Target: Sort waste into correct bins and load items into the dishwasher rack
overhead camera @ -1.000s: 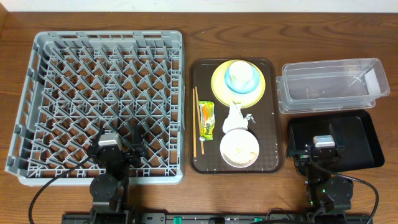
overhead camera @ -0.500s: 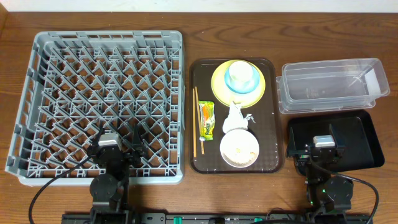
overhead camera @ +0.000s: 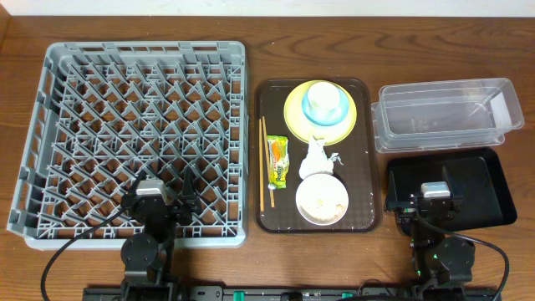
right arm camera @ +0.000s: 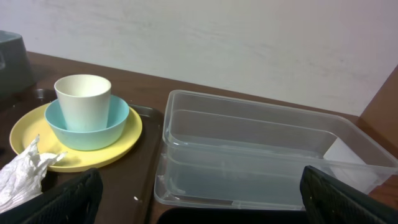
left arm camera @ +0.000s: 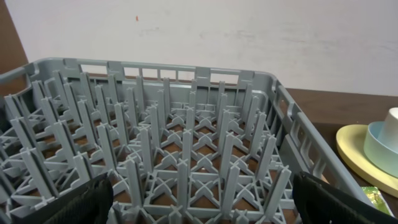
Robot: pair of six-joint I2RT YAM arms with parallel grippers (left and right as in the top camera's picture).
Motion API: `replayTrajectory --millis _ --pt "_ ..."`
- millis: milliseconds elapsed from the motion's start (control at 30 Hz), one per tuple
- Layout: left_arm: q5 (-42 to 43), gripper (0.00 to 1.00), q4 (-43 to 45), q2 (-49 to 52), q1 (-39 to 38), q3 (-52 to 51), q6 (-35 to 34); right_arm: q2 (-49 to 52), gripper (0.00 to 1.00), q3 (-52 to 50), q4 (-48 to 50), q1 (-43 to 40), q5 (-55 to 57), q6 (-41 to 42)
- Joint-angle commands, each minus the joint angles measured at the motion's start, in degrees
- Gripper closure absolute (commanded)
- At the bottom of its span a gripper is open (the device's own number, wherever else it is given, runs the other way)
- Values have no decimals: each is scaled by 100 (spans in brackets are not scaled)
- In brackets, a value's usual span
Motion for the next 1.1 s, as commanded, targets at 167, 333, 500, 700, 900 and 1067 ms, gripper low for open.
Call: replayTrajectory --millis 167,333,500,700,900,1067 --pt "728 7 -219 -15 13 50 -116 -24 1 -9 -20 37 57 105" --pt "1084 6 -833 140 13 715 -120 -24 1 -9 -20 37 57 105" --pt "1091 7 -1720 981 13 2061 -138 -24 1 -9 -17 35 57 105" --pt "1716 7 -3578 3195 13 4540 -136 -24 1 -9 -17 35 57 105" --pt "2741 7 -5987 5836 13 7383 -138 -24 1 -9 -20 35 57 105" --pt "3364 7 -6203 6977 13 8234 -527 -24 1 -9 -20 35 57 105"
